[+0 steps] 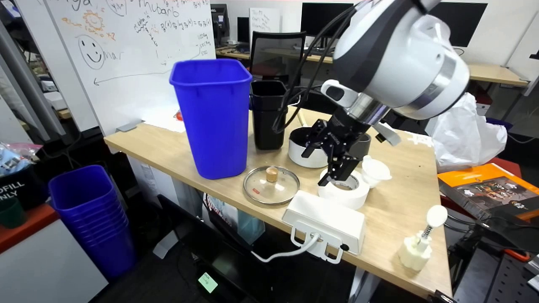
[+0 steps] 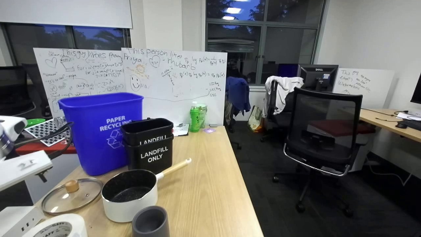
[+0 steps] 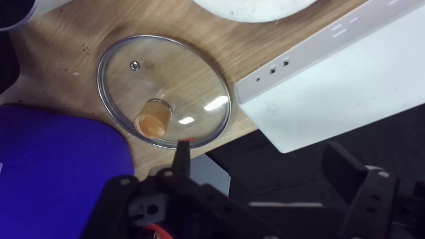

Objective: Pick up the lid and put it on the pot

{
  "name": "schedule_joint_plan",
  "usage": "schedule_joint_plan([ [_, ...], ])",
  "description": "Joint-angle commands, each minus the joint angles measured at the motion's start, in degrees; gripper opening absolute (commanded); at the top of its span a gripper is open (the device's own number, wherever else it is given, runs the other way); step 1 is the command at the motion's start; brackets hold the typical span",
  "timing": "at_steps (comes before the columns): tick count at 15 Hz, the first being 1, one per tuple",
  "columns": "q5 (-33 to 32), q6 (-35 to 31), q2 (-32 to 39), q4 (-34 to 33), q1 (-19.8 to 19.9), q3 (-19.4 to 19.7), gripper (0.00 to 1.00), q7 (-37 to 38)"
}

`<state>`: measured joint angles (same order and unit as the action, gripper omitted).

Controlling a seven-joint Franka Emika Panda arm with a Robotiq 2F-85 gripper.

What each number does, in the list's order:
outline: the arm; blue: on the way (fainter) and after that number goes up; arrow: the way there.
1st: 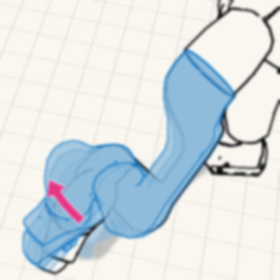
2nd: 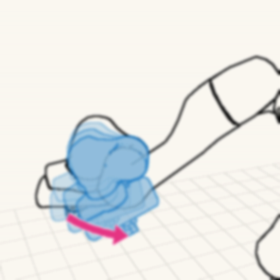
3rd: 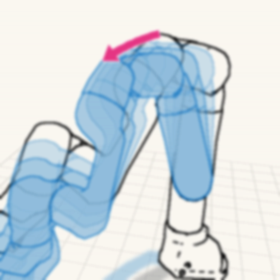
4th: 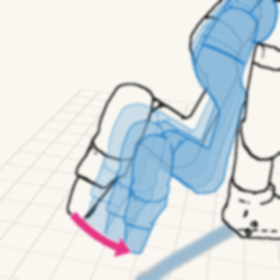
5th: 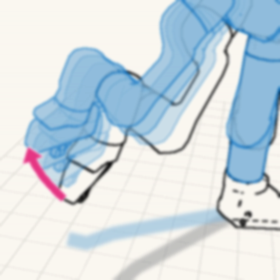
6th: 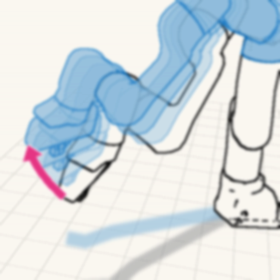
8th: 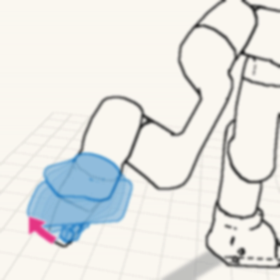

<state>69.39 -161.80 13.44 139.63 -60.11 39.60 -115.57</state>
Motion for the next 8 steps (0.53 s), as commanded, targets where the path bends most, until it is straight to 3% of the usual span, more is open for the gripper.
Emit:
schedule_joint_plan([
  [1, 2.9, 0.0, 2.6, -1.9, 0.5, -0.7, 1.0, -2.0],
  [4, 5.9, 0.1, 8.1, -5.5, 1.4, -1.8, 1.0, -3.4],
  [8, 6.0, 0.1, 8.2, -5.7, 1.6, -1.8, 1.0, -3.4],
])
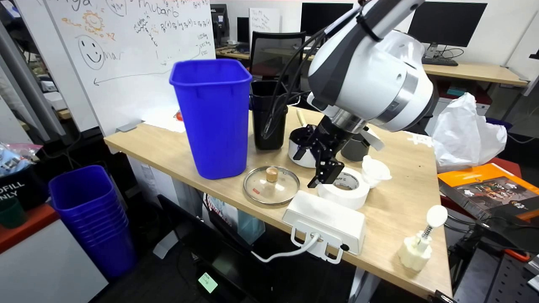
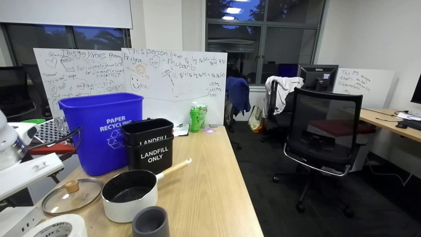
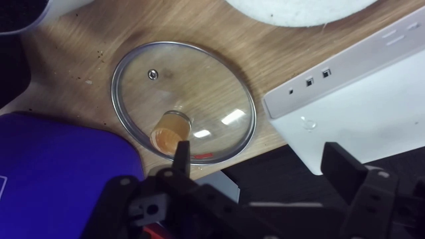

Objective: Pick up the lid and put it on the pot

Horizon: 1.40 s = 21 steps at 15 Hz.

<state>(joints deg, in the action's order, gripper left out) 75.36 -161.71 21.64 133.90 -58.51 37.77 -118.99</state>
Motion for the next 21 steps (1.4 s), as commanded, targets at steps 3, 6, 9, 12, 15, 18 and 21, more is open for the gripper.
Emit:
schedule_joint_plan([
  [3, 0.0, 0.0, 0.0, 0.0, 0.0, 0.0, 1.0, 0.0],
  [6, 0.2, -0.2, 0.2, -0.2, 0.0, -0.1, 1.0, -0.2],
  [9, -1.2, 0.6, 1.1, -0.8, 0.2, 0.1, 1.0, 0.0],
  [12, -2.7, 1.6, 2.5, -2.3, 0.7, 0.3, 1.0, 0.3],
  [15, -2.3, 2.2, 5.1, -5.0, 1.8, -0.3, 1.0, -0.4],
  [18, -1.1, 3.3, 8.4, -7.9, 2.7, -1.0, 1.0, -0.6],
  [21, -0.3, 3.4, 12.5, -11.1, 3.5, -1.9, 1.0, -1.1],
])
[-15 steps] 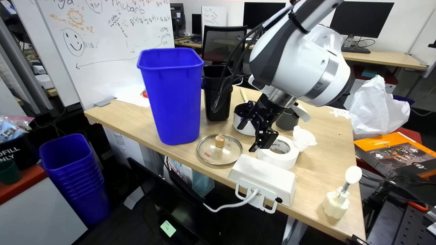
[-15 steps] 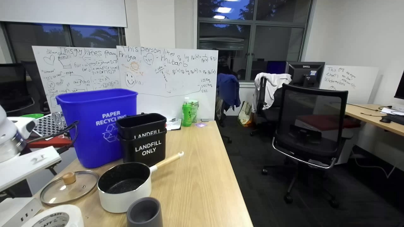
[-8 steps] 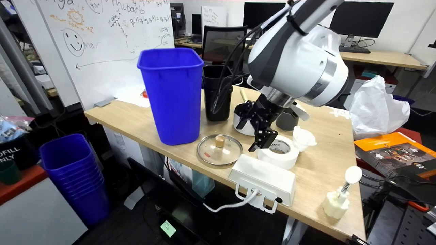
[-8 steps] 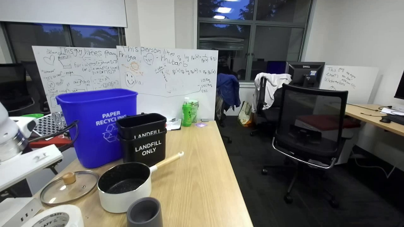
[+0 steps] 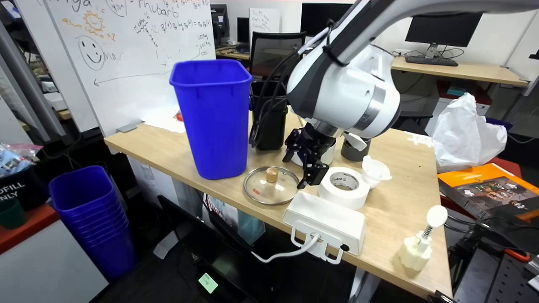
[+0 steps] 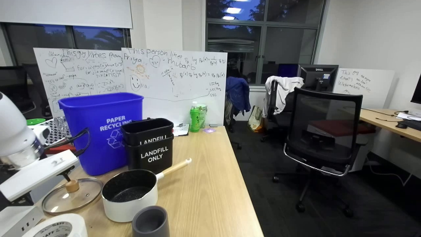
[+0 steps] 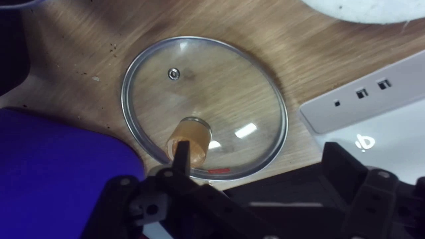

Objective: Pick up the lid and put it on the pot

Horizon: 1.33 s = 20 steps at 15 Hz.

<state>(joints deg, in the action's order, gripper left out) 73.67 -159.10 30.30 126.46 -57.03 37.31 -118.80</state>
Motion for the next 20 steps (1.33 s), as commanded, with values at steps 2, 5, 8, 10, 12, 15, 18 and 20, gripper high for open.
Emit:
schedule_joint_plan([
  [2, 1.3, 0.6, 6.4, -6.3, 2.8, -1.7, 1.0, -1.1],
  [5, -9.6, -6.3, 4.9, -9.4, 14.8, -13.7, 1.0, 4.6],
  [8, -5.7, -2.1, 8.7, -12.8, 11.9, -9.3, 1.0, 4.4],
  [10, -8.3, -2.8, 9.1, -14.0, 13.8, -11.2, 1.0, 6.6],
  [12, -9.3, -2.8, 9.2, -14.7, 15.8, -13.1, 1.0, 8.2],
  [15, -18.9, -7.4, 6.7, -14.2, 24.4, -22.6, 1.0, 14.3],
  [18, -29.8, -9.0, 6.5, -14.0, 31.2, -30.1, 1.0, 23.7],
  [20, -38.4, -10.0, 6.6, -13.6, 36.5, -35.1, 1.0, 30.3],
])
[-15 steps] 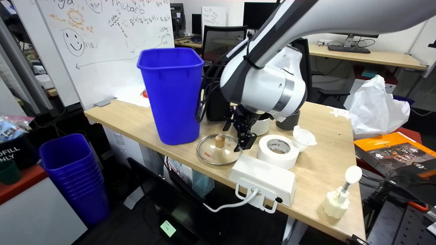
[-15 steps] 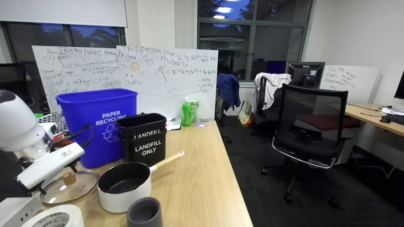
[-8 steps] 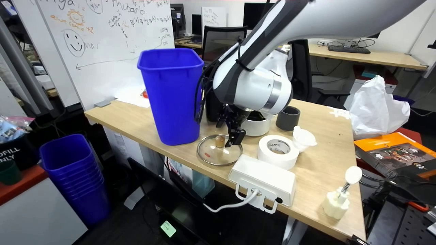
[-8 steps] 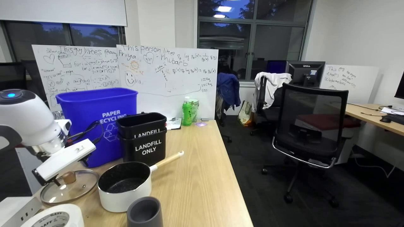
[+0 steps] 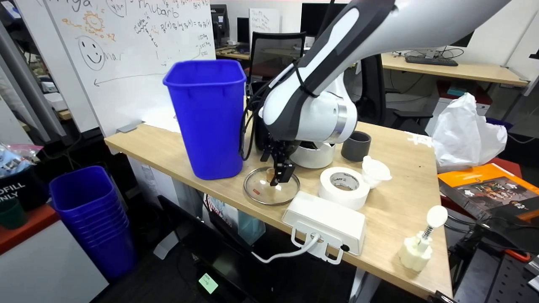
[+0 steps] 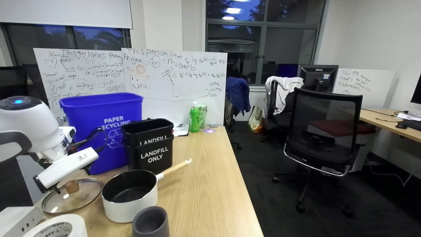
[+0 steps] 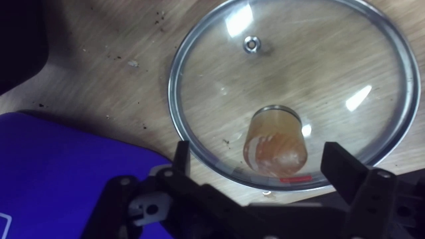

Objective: Pick up the lid and put it on the pot

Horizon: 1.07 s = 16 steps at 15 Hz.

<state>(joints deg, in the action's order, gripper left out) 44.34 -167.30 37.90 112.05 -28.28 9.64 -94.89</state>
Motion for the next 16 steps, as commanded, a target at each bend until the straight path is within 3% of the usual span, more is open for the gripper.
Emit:
schedule_joint_plan([
  [1, -13.4, -2.2, -0.9, 1.0, 10.1, -9.4, 1.0, 9.4],
  [2, -18.0, -2.7, -0.7, 1.1, 12.1, -10.9, 0.99, 12.2],
  [6, -32.9, -2.7, -0.3, 1.0, 19.0, -16.3, 0.65, 22.1],
  [11, -42.4, -0.9, -0.3, 1.0, 24.2, -21.3, 0.31, 29.5],
  [16, -46.6, 1.8, -1.1, 0.6, 27.4, -24.4, 0.3, 33.1],
])
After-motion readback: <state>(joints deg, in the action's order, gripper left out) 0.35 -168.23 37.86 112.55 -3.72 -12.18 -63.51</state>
